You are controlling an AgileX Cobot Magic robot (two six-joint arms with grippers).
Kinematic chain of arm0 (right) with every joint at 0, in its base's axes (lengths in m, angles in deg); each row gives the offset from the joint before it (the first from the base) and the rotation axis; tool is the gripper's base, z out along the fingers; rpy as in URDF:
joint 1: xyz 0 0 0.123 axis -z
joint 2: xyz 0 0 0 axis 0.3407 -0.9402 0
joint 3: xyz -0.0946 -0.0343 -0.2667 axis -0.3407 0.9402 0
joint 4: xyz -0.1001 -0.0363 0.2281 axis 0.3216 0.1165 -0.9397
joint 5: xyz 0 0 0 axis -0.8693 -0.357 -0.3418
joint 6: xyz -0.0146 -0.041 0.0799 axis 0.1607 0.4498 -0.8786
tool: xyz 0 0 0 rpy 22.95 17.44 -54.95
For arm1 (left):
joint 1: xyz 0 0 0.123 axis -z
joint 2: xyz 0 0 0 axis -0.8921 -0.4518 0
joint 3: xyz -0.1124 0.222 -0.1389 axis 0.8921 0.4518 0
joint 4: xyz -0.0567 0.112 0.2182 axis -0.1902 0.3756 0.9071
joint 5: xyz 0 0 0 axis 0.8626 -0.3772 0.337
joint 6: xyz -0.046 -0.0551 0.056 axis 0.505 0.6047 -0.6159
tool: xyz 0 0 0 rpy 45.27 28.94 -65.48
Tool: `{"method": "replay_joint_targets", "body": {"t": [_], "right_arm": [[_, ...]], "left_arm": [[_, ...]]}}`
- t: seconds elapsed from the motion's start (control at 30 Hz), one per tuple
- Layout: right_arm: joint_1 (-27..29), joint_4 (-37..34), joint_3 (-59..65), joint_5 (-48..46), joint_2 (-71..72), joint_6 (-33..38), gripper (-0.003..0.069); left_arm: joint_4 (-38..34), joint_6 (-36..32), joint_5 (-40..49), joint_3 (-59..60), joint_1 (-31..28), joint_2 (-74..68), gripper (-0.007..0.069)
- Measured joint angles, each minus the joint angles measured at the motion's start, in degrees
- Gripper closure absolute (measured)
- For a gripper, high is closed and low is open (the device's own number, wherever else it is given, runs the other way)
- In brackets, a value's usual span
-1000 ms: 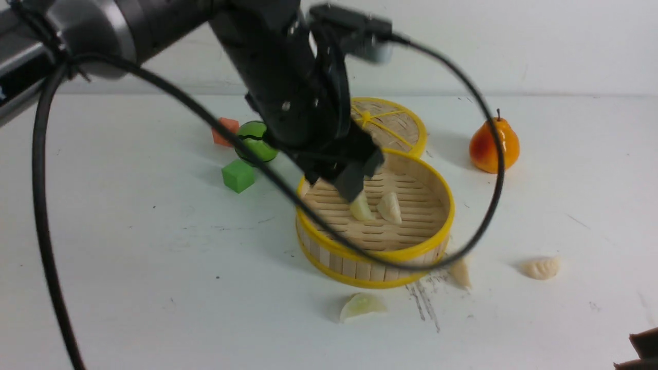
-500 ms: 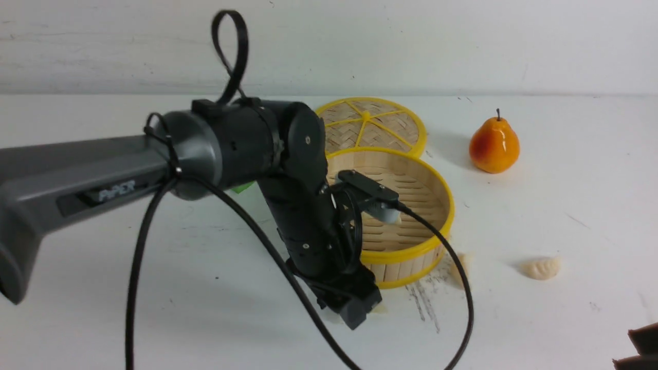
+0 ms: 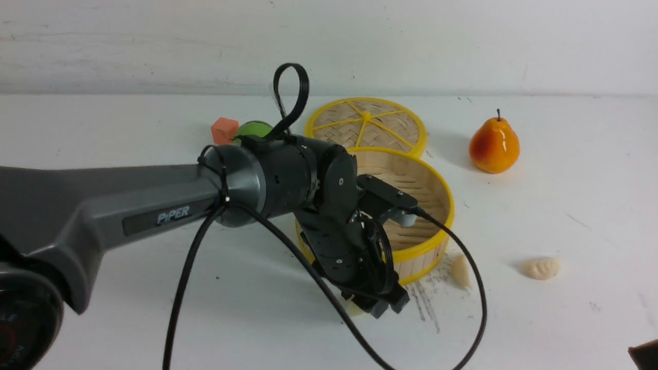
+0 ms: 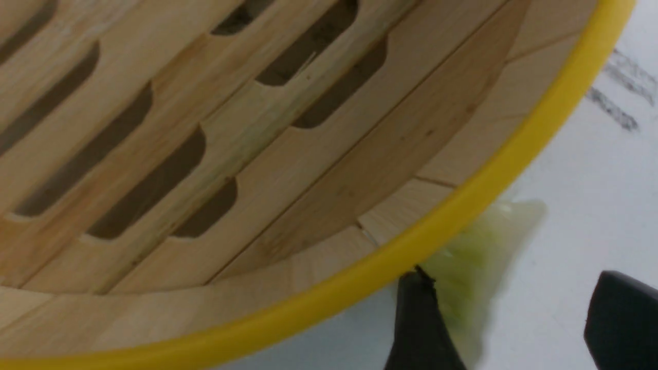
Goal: Put the dumplings into the steamer on the white table.
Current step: 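Reach for and grasp a dumpling on the table with the left gripper, then place the dumpling into the bamboo steamer basket with the left gripper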
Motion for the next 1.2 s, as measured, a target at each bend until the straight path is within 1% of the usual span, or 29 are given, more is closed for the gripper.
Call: {"method": "replay_joint_targets", "body": {"t": [0.1, 0.37, 0.53, 0.63, 0.7, 0.73, 0.77, 0.93, 0.97, 1.07, 1.2], "right_arm": [[0.0, 0.0, 1.4, 0.1, 0.0, 0.0, 0.0419], [0.0, 0.0, 5.0, 0.2, 0.0, 0.0, 0.0419], [0.0, 0.0, 5.2, 0.7, 0.0, 0.0, 0.0419], [0.0, 0.0, 5.2, 0.9, 0.0, 0.0, 0.0419], [0.0, 0.0, 5.2, 0.9, 0.0, 0.0, 0.0419], [0.0, 0.0, 5.2, 0.9, 0.0, 0.0, 0.0419], [0.0, 0.0, 5.2, 0.9, 0.0, 0.0, 0.0419], [0.0, 0.0, 5.2, 1.0, 0.0, 0.0, 0.0419], [0.0, 0.0, 5.2, 1.0, 0.0, 0.0, 0.0419], [0.0, 0.0, 5.2, 1.2, 0.0, 0.0, 0.0419], [0.0, 0.1, 5.2, 1.5, 0.0, 0.0, 0.0419]], "left_arm": [[0.2, 0.1, 0.1, 0.0, 0.0, -1.1, 0.0219], [2.8, 5.7, 0.5, -0.8, 0.0, -1.6, 0.0223], [3.1, 6.2, 0.1, -0.9, 0.0, -1.9, 0.0235], [3.2, 6.2, 0.7, -1.2, 0.0, -2.7, 0.0293], [3.1, 6.2, 1.7, -1.4, 0.0, -2.8, 0.0369], [3.0, 6.2, 2.5, -1.5, 0.0, -2.8, 0.0427], [2.8, 6.2, 3.3, -1.7, 0.0, -2.8, 0.0452], [2.3, 7.2, 12.3, -3.5, 0.0, 0.1, 0.0443], [2.3, 7.7, 12.8, -3.9, 0.0, 0.7, 0.0443], [3.5, 13.0, 13.7, -9.4, -0.5, 6.8, 0.0443], [5.6, 19.4, 12.6, -17.0, -2.8, 9.2, 0.0443]]}}
